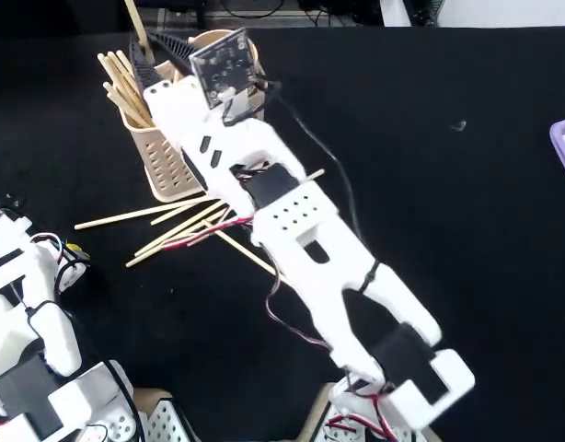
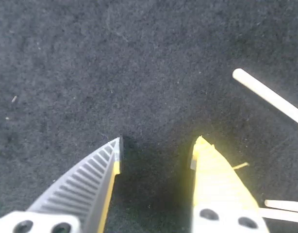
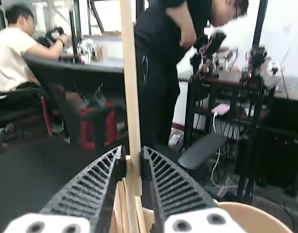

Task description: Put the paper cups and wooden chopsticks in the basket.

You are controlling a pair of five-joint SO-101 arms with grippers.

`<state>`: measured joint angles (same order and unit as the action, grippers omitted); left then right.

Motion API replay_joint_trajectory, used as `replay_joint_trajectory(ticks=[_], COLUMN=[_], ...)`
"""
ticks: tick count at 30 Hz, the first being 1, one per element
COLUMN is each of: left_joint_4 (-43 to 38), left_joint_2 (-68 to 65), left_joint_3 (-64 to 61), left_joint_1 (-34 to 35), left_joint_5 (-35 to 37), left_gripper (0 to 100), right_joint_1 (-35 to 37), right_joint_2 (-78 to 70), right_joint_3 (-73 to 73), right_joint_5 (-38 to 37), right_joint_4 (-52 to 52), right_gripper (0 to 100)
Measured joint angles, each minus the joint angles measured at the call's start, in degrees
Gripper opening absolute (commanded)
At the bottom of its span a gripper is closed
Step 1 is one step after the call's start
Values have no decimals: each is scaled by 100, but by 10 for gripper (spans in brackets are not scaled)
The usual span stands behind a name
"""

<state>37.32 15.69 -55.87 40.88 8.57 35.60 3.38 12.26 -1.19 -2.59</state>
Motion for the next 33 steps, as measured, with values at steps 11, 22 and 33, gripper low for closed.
replay_joint_trajectory(ticks=[11,22,33], left_joint_4=[0,0,0], left_joint_2=[0,0,0], left_joint_3=[0,0,0], left_joint_1=[0,0,0], left_joint_5=[0,0,0], left_gripper=[238,238,238], right_joint_1=[0,0,0], right_joint_2=[-105,448,2840], right_joint_3=[396,158,1802], right_joint_5=[0,0,0], right_joint_4=[246,2004,3807], right_gripper=[117,131,133])
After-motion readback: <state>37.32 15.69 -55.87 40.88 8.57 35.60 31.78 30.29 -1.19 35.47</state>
